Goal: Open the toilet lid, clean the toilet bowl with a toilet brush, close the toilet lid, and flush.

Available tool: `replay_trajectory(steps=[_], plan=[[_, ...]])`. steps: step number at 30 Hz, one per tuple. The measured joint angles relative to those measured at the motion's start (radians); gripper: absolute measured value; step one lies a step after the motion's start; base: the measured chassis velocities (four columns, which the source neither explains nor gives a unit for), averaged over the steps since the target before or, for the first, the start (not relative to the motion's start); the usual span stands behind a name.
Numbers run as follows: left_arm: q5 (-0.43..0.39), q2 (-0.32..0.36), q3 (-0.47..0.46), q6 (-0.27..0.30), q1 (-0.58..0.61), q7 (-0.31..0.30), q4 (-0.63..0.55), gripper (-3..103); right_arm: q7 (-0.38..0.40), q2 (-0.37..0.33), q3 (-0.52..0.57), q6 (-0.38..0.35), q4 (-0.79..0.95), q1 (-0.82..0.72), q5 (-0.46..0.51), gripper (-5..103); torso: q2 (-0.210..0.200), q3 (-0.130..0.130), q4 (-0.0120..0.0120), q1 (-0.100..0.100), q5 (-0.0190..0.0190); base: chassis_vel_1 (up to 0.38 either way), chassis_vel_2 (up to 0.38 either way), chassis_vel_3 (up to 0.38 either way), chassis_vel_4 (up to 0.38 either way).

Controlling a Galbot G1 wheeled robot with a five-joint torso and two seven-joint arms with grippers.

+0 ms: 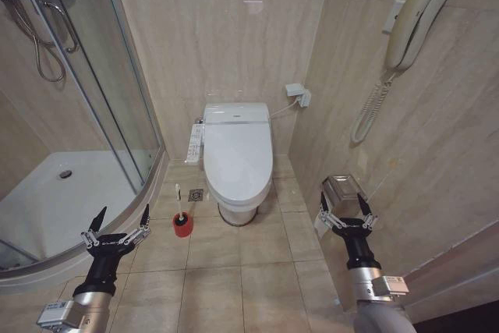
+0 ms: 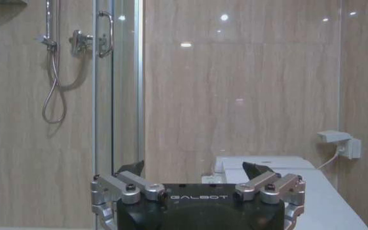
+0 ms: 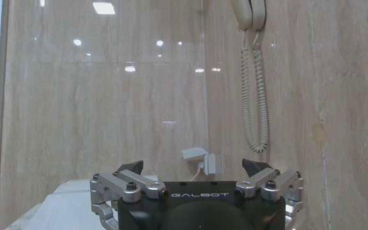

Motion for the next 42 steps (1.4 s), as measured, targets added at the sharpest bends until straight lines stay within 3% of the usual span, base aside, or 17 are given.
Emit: replay_trajectory(steps=[42], plan=[[0.000,0.000,0.000,0.000,0.000,0.000,0.000,100,0.000,0.000,0.000,0.000,0.000,0.000,0.000,100,0.000,0.000,0.0000,0.000,0.0000,0.000,0.000,0.000,0.000]])
